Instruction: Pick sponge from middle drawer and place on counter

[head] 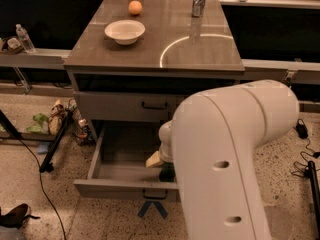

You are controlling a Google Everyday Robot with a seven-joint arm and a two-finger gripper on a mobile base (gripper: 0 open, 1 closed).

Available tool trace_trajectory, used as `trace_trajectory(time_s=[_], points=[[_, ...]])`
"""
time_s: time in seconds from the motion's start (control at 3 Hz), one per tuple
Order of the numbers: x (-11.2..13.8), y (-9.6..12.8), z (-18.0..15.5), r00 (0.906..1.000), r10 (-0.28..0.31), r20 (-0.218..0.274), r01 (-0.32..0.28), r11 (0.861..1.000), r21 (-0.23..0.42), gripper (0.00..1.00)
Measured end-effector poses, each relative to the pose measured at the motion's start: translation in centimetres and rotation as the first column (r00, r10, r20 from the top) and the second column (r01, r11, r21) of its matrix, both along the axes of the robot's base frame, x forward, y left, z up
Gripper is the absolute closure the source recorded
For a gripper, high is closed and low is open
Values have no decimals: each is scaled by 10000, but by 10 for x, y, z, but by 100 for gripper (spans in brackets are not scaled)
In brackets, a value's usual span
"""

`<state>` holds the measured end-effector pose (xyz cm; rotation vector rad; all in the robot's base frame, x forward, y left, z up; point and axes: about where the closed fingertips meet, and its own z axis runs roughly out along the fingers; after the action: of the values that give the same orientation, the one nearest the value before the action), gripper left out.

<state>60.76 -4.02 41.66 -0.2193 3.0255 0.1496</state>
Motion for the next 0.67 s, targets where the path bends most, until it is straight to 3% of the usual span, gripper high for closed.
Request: trace_trajectory(time_s=[0.67], points=[[9,14,-49,9969,-716,-313,704,9968,-368,0]])
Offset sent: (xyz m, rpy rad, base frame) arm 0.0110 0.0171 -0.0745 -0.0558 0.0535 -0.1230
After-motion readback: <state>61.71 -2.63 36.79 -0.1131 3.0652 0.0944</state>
